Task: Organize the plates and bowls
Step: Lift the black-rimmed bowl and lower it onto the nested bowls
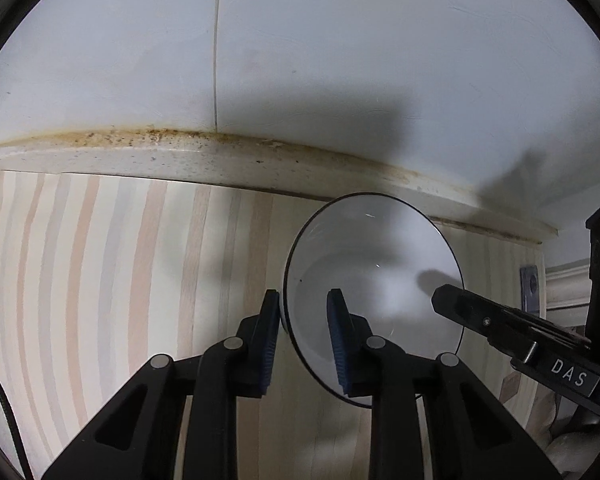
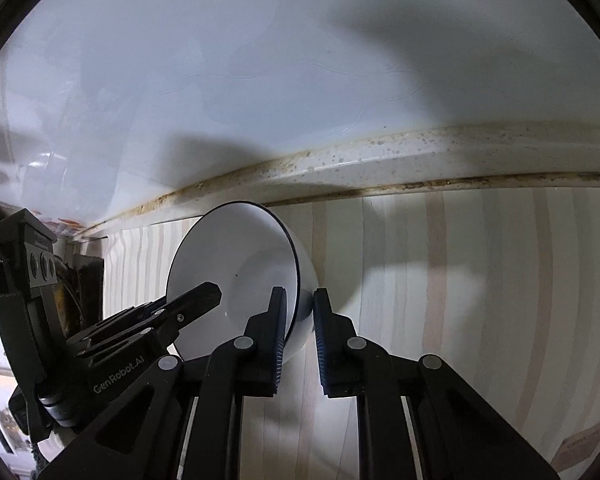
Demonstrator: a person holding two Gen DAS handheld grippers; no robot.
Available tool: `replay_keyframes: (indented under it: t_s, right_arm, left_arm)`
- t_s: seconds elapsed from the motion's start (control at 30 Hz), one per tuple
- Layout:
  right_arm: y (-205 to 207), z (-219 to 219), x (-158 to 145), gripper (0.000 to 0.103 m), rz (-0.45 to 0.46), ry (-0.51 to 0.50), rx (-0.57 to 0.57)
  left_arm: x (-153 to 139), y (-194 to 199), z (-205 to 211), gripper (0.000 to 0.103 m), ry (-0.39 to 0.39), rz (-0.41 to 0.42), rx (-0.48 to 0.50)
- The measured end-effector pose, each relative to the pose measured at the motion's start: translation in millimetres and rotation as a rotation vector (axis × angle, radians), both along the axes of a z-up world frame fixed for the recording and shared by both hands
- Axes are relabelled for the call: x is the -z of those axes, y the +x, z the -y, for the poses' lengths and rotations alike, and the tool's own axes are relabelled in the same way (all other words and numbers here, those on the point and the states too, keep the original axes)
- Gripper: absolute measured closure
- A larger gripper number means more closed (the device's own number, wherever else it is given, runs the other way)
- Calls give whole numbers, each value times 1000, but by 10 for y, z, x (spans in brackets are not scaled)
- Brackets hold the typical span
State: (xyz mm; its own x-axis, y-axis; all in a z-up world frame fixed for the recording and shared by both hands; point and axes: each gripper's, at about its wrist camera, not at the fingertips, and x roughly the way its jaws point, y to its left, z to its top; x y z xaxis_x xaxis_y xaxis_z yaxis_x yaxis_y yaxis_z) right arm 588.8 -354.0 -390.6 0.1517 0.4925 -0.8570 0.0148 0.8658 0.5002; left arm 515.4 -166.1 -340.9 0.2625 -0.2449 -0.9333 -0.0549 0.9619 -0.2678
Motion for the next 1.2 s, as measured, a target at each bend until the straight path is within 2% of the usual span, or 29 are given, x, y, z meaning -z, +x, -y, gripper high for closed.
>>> replay_keyframes:
  t_s: [0.33,0.67,1.0,1.2]
  right_arm:
    - [-500,46,-527,88,57,-13,9]
    - [-1423,308,-1155,88,105,-53,48]
    - [-2431,634,-1380,88,104,-68,111]
    - [-2943,803,-1313,88,81,-78,145]
  left_arm:
    - [-600,-508,132,81,5,80,49]
    - [-1098,-1295,329,81,-24,109,142]
    - [-1221,-2022,622,81,-36,104,218]
    - [-1140,-2361,843,81,-27,78,281]
